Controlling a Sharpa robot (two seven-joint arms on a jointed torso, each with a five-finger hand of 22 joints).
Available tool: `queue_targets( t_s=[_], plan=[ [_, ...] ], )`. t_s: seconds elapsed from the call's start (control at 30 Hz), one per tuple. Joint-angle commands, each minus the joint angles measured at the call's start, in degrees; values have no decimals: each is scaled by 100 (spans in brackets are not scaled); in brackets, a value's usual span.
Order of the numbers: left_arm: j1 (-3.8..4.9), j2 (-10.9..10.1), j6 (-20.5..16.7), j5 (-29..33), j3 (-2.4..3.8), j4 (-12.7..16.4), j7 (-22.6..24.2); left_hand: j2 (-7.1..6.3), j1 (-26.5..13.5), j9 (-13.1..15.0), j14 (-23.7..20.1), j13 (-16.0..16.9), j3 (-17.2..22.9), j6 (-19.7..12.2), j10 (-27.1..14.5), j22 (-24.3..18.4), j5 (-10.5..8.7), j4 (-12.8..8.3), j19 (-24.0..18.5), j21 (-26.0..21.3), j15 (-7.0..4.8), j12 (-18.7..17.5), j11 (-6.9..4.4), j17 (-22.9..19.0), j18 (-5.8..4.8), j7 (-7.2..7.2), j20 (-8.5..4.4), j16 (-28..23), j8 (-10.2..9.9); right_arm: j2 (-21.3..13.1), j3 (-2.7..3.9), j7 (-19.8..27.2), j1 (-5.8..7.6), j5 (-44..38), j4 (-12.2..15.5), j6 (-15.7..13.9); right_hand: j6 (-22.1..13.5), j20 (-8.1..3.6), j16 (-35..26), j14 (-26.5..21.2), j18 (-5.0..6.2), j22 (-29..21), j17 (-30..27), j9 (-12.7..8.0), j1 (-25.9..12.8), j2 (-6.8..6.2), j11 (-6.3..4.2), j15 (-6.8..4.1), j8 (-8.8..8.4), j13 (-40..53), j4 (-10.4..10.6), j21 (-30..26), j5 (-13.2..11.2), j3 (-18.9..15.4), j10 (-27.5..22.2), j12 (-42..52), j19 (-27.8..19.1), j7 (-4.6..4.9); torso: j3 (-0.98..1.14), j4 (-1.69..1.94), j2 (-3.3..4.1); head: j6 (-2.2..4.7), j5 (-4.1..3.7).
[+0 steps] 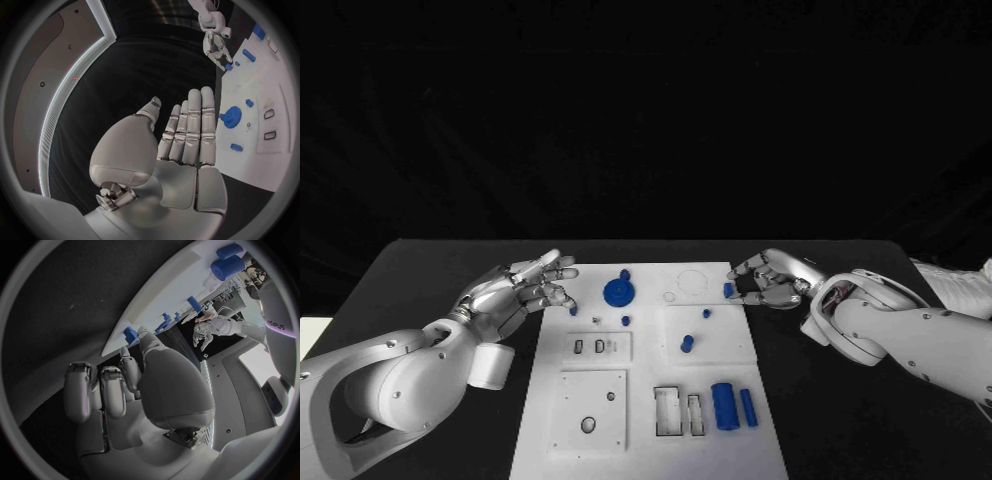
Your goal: Assemble the parts on the task board
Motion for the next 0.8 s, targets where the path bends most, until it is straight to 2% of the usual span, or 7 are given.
queue_targets(
  t_s=[0.03, 0.37, 0.8],
  plan=[
    [1, 6, 135, 7, 1, 5, 24, 49, 28, -6, 30, -9, 14, -39, -43, -5, -5, -35, 40, -32, 19, -25, 1, -10, 75, 14, 0, -39, -19, 37, 3, -85, -6, -90, -32, 33, -22, 17, 21, 509, -83, 12, 1120, 3, -12, 54, 1, 32, -18, 182, -4, -4, 38, 21, 6, 8, -22, 1, -3, -3, -6, -3, 3],
    [1, 7, 142, 7, 1, 15, 13, 53, 31, -6, 29, -14, 18, -40, -45, -12, -6, -42, 42, -39, 19, -25, 1, -14, 76, 14, 0, -43, -19, 142, 3, -116, -6, -132, -113, 150, 106, 9, 30, 514, -88, 43, 1139, 22, 106, 238, -13, 21, 9, 216, -101, 13, -122, 208, 34, 51, -8, -8, -2, -8, -3, -9, 15],
    [1, 5, 158, 7, 1, 17, -8, 53, 31, -6, 29, -14, 18, -40, -45, -12, -6, -42, 42, -39, 19, -25, 1, -14, 76, 14, 0, -43, -19, 200, 3, -111, -6, -151, -146, 244, 257, -5, 46, 521, -96, 88, 1170, 35, 154, 331, -38, 2, 29, 258, -181, 35, -171, 375, 70, 106, 9, -38, -6, -11, 0, -8, 24]
  ],
)
